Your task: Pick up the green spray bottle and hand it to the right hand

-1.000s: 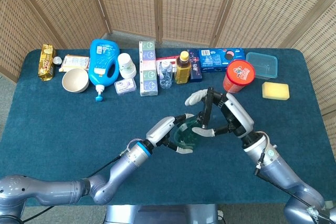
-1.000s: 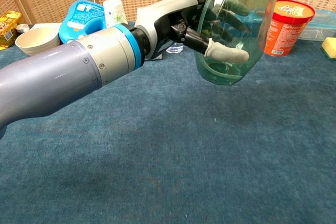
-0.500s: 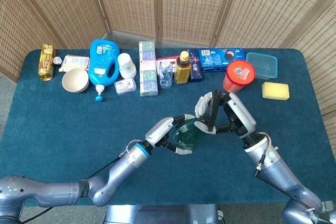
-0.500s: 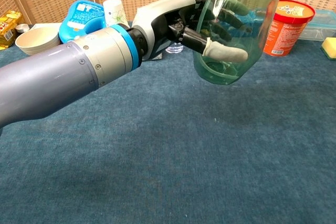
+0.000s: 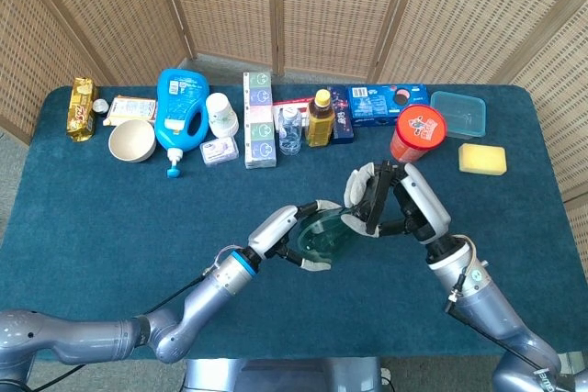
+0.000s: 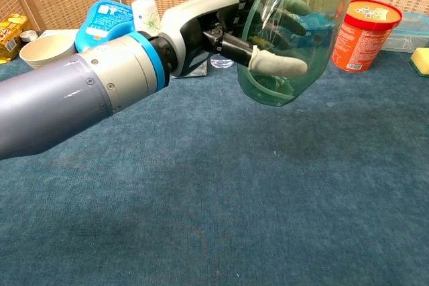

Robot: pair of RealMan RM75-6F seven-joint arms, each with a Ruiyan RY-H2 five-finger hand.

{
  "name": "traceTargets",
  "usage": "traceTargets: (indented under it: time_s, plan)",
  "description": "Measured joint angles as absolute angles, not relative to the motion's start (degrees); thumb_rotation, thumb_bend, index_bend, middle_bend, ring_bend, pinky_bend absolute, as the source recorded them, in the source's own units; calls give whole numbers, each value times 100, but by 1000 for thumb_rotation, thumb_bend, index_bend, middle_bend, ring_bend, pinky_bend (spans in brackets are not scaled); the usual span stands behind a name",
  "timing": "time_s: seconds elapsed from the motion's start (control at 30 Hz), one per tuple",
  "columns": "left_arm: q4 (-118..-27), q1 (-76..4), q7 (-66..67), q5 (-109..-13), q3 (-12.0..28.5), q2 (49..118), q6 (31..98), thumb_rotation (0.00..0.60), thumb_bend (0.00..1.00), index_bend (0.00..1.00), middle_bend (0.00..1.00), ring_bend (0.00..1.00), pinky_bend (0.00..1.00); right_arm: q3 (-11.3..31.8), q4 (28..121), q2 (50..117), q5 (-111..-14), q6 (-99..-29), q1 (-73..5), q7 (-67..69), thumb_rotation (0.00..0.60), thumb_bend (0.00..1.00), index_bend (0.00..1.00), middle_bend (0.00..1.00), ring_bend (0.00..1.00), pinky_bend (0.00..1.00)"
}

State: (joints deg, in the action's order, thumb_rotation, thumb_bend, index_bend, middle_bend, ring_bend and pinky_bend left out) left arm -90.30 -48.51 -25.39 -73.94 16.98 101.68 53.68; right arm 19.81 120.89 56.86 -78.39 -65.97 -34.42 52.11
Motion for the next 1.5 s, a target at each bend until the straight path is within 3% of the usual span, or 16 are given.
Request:
traceTargets:
  time_s: [0.1, 0.5, 1.23, 1.4, 1.5]
  plan:
    - [-9077, -4816, -2605, -7493, 1647, 10079, 5370, 600, 0, 2, 8, 188, 513, 1996, 12099, 5643, -7841, -6592, -3411, 5194, 600, 755, 659, 688, 533, 748]
    - [-8986, -4570, -2794, -7800, 1493, 9846, 5715, 600, 0, 0, 0, 38, 405, 2024, 12147, 5518, -7848, -6556, -3307, 5156, 600, 771, 661, 688, 533, 748]
    - [-8777, -4185, -2700, -7968, 1031, 8760, 5654, 600, 0, 0, 0, 0, 197, 2075, 12262, 5416, -7771, -6473, -3238, 4904, 600, 781, 663, 690, 533, 748]
    - [-8951, -3900, -2144, -8085, 866, 8030, 5959, 600, 0, 0, 0, 0, 28, 2020, 12247, 5357, -7879, -6470, -3181, 4819, 600, 781, 663, 690, 533, 748]
    - [-9149, -3666, -1547, -8057, 752, 7441, 6159, 600, 0, 0, 0, 0, 0, 1992, 12238, 5334, -7907, -6469, -3161, 4720, 600, 782, 663, 691, 533, 748]
